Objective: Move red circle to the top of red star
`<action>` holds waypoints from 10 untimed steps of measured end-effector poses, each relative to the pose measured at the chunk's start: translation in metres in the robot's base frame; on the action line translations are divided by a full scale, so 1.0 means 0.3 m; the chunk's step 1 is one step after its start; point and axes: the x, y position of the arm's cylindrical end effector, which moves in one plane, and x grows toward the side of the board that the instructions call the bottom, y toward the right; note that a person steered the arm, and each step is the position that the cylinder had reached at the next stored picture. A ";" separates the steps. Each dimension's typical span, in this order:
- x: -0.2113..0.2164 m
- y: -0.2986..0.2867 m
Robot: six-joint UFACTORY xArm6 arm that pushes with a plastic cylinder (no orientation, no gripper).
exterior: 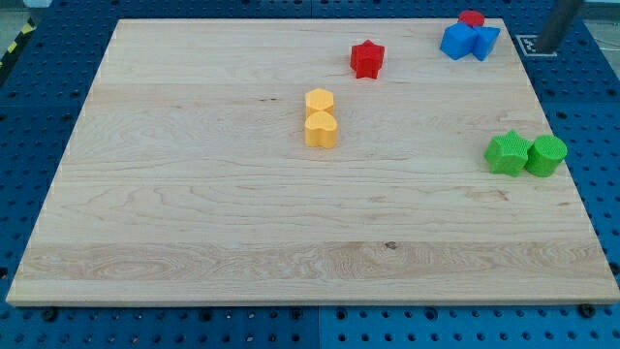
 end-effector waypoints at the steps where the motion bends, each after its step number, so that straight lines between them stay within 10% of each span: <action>1: -0.133 -0.165; 3: -0.144 -0.468; 6: -0.094 -0.240; 10: -0.059 -0.740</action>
